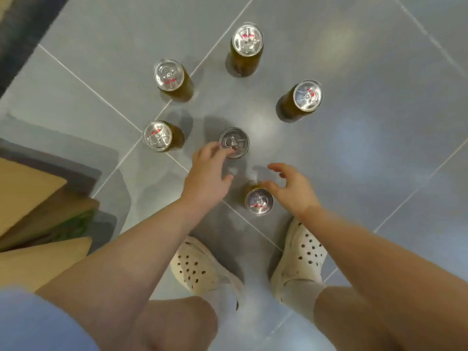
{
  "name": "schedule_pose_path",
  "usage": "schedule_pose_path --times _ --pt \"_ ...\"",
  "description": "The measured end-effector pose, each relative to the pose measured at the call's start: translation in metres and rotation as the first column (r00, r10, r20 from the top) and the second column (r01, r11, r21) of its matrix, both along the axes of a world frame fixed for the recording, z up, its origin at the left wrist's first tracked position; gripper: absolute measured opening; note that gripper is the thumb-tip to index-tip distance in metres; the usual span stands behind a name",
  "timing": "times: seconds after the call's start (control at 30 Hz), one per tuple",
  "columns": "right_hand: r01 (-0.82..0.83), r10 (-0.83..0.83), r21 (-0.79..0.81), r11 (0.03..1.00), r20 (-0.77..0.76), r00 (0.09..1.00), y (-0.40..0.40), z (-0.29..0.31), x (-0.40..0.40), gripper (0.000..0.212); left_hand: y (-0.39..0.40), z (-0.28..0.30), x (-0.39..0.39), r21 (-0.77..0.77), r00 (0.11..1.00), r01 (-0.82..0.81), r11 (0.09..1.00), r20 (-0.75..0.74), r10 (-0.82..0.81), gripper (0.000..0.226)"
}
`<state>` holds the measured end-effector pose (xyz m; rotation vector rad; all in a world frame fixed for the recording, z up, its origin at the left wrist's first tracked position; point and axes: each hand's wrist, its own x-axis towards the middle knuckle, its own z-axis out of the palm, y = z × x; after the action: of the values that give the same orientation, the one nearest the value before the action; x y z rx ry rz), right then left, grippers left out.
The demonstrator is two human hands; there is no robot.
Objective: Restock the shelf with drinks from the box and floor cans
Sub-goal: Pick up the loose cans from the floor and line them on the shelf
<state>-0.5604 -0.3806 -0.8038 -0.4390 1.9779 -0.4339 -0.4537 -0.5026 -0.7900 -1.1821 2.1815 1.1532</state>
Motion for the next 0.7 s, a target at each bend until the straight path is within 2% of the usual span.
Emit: schedule_pose_path --times 0.13,0.27,0.33,0.43,0.5,0.63,0.7 --pt "0.018 -0.02 0.03 0.999 0.079 0.997 0.009 -0.047 0.008 0.048 -0.006 -0.048 -0.004 -0.074 0.994 0.1 0.992 -0.037 -0.103 0.065" --pt "0.081 -0.089 0.046 0.996 0.211 0.973 0.021 -0.061 0.014 0.056 -0.008 -0.069 -0.01 -0.125 0.976 0.207 0.97 -0.045 -0.214 0.079" --pt "0.083 -0.082 0.006 0.997 0.243 0.967 0.026 -0.062 0.019 0.062 -0.01 -0.076 -0.014 -0.129 0.975 0.205 0.97 -0.064 -0.215 0.084" --pt "-0.009 0.028 -0.086 0.996 0.224 0.974 0.035 -0.069 0.028 0.09 -0.011 -0.084 -0.02 -0.074 0.981 0.172 0.982 -0.074 -0.177 0.089" --pt "-0.026 0.058 -0.138 0.99 0.23 0.972 0.039 -0.073 0.032 0.099 -0.009 -0.088 -0.022 -0.063 0.984 0.126 0.99 -0.116 -0.133 0.085" --pt "-0.093 0.124 -0.236 0.967 0.121 0.985 0.039 -0.079 0.032 0.082 -0.009 -0.088 -0.018 -0.121 0.983 0.074 0.99 -0.158 -0.092 0.072" --pt "-0.04 0.068 -0.274 0.961 0.094 0.993 0.036 -0.081 0.029 0.075 -0.008 -0.088 -0.015 -0.134 0.986 0.059 0.989 -0.148 -0.078 0.071"
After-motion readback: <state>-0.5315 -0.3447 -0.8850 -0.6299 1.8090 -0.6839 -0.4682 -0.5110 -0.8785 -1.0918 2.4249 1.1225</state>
